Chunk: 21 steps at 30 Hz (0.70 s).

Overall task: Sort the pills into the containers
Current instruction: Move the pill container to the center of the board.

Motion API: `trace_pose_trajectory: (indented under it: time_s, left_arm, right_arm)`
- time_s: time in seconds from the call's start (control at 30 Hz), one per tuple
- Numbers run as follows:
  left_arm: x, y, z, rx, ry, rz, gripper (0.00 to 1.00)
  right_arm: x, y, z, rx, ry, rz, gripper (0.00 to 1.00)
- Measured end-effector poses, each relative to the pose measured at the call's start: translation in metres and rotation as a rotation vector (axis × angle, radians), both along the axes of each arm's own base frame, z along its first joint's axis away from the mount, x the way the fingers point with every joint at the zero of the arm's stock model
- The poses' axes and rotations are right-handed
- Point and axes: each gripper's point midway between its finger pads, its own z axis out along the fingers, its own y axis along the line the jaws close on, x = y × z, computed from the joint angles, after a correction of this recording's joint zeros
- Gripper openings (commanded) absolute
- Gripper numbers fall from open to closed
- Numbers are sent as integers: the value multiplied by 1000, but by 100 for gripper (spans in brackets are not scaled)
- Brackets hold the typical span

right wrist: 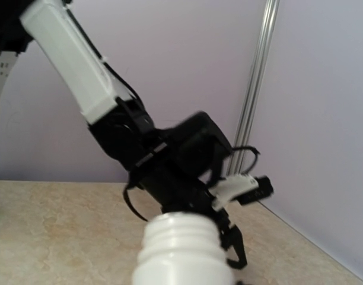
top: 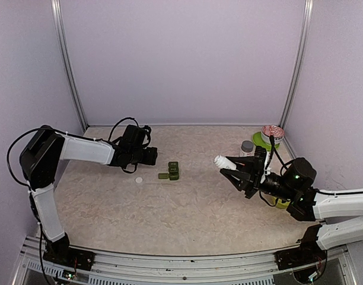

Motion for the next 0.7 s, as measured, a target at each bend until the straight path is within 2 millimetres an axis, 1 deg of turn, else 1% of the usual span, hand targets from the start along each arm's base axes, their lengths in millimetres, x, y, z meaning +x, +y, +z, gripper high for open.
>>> trace_pose_trajectory:
  time_s: [0.1, 0.17, 0.33, 0.4, 0.47, 0.7]
  left_arm:
    - [7, 0, -17, 43, 35, -17, 70]
    - [12, -1, -24, 63, 51, -32, 70]
    - [33, -13, -26, 74, 45, -83, 66]
    - [38, -20, -26, 74, 44, -113, 66]
    - [38, -24, -28, 73, 53, -139, 65]
    - [25, -31, -38, 66, 100, -203, 65]
  right_arm:
    - [0, 0, -1, -2, 8, 3, 15]
    - [0, 1, -3, -6, 14, 4, 15]
    - [0, 1, -4, -10, 22, 6, 15]
    - [0, 1, -5, -13, 24, 6, 15]
    - [0, 1, -6, -15, 26, 6, 16]
    - [0, 1, -7, -20, 30, 5, 16]
